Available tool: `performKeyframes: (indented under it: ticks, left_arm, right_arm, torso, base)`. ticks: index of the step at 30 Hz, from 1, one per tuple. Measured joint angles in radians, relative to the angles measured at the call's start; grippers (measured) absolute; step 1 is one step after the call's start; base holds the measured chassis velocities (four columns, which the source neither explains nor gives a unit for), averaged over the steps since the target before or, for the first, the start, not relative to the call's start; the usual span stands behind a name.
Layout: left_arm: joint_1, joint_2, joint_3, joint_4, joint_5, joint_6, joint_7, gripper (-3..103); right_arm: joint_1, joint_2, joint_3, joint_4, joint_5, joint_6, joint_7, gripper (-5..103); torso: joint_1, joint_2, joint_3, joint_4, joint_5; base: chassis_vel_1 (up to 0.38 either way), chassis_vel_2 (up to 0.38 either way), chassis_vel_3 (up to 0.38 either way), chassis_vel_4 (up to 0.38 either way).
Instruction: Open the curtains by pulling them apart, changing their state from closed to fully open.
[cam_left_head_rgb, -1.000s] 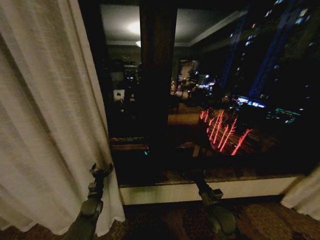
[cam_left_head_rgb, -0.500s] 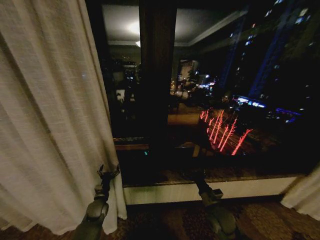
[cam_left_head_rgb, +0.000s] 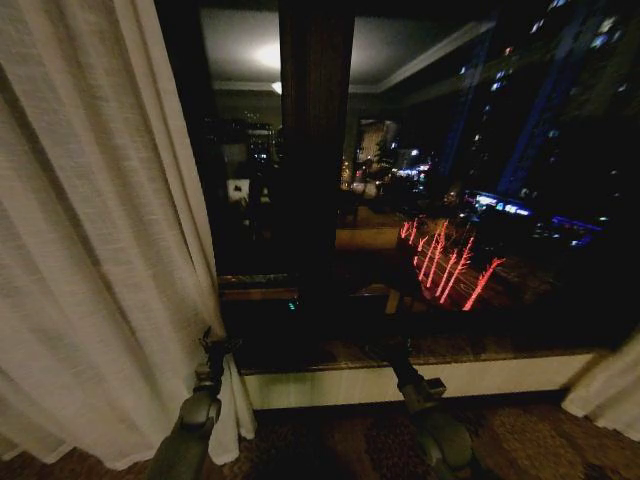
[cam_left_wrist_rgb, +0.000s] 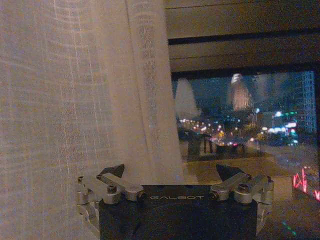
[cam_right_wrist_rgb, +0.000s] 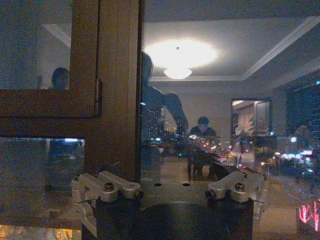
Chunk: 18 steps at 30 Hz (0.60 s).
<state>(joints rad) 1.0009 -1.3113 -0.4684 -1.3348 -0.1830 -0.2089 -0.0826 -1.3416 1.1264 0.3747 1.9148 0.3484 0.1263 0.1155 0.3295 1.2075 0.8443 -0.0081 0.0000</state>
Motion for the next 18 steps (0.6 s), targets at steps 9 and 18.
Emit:
performKeyframes:
  ticks: [9, 18]
  left_arm:
    - [0.002, 0.023, -0.052, -0.029, -0.082, 0.071, -0.022, 96]
    - [0.021, 0.037, -0.078, -0.05, -0.114, 0.065, -0.009, 63]
  right_arm:
    - [0.0, 0.0, 0.0, 0.0, 0.0, 0.0, 0.0, 100]
    - [0.0, 0.0, 0.0, 0.0, 0.0, 0.0, 0.0, 100]
  torso:
    - [0.0, 0.0, 0.0, 0.0002, -0.0002]
    - [0.0, 0.0, 0.0, 0.0001, -0.0001]
  base:
    - [0.0, 0.0, 0.0, 0.0]
    - [0.0, 0.0, 0.0, 0.0]
